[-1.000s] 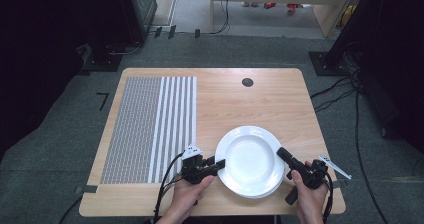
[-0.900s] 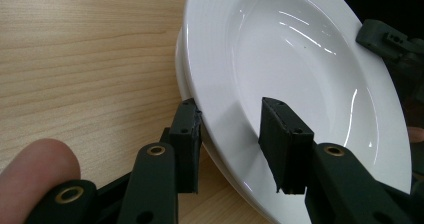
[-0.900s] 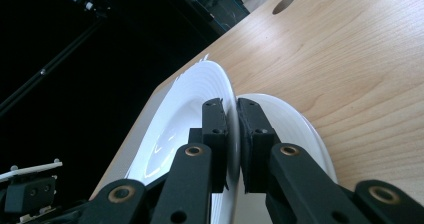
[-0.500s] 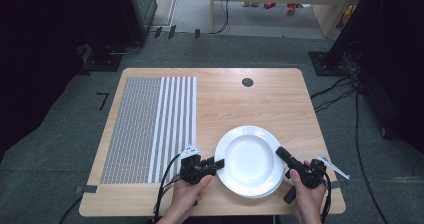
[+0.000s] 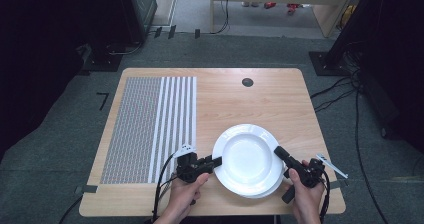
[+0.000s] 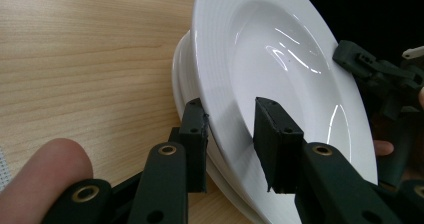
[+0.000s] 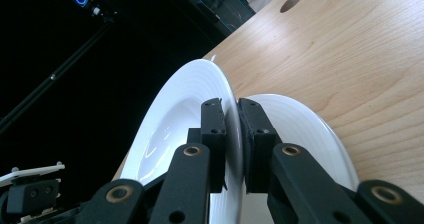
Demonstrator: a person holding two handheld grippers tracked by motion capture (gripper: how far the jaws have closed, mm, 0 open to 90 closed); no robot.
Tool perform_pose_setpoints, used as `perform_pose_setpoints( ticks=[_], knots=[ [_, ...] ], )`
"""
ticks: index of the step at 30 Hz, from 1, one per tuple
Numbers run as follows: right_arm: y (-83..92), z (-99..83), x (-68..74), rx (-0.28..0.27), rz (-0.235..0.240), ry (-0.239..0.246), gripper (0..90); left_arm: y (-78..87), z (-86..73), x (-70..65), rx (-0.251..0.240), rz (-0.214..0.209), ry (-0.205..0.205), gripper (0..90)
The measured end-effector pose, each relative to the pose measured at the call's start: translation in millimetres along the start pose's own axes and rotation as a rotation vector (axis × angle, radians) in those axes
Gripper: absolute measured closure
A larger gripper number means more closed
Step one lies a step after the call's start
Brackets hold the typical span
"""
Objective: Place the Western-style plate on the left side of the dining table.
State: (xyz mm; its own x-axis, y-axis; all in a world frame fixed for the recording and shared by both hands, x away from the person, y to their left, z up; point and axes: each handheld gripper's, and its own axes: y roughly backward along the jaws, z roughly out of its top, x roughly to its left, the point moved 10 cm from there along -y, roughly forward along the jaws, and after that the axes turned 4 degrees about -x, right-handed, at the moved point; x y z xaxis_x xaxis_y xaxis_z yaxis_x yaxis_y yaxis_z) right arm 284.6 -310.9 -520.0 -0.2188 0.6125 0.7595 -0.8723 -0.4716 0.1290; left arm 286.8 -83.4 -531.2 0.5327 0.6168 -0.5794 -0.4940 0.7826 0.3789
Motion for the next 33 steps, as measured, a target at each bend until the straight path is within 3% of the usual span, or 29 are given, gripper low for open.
perform_pose_setpoints(
  ticks=[8,20,33],
  knots=[
    [-1.6,4.2,9.7,-0.007,0.013,0.003,82.9,10.3,10.4,-6.4,-0.010,-0.049,0.007,70.1],
    [-16.6,2.3,32.8,0.015,0.045,-0.004,82.7,31.1,31.4,0.0,-0.039,-0.040,0.024,72.5],
    [-50.4,1.9,67.7,0.038,0.082,0.000,82.9,61.2,59.9,20.1,-0.099,-0.007,0.058,73.5]
  ],
)
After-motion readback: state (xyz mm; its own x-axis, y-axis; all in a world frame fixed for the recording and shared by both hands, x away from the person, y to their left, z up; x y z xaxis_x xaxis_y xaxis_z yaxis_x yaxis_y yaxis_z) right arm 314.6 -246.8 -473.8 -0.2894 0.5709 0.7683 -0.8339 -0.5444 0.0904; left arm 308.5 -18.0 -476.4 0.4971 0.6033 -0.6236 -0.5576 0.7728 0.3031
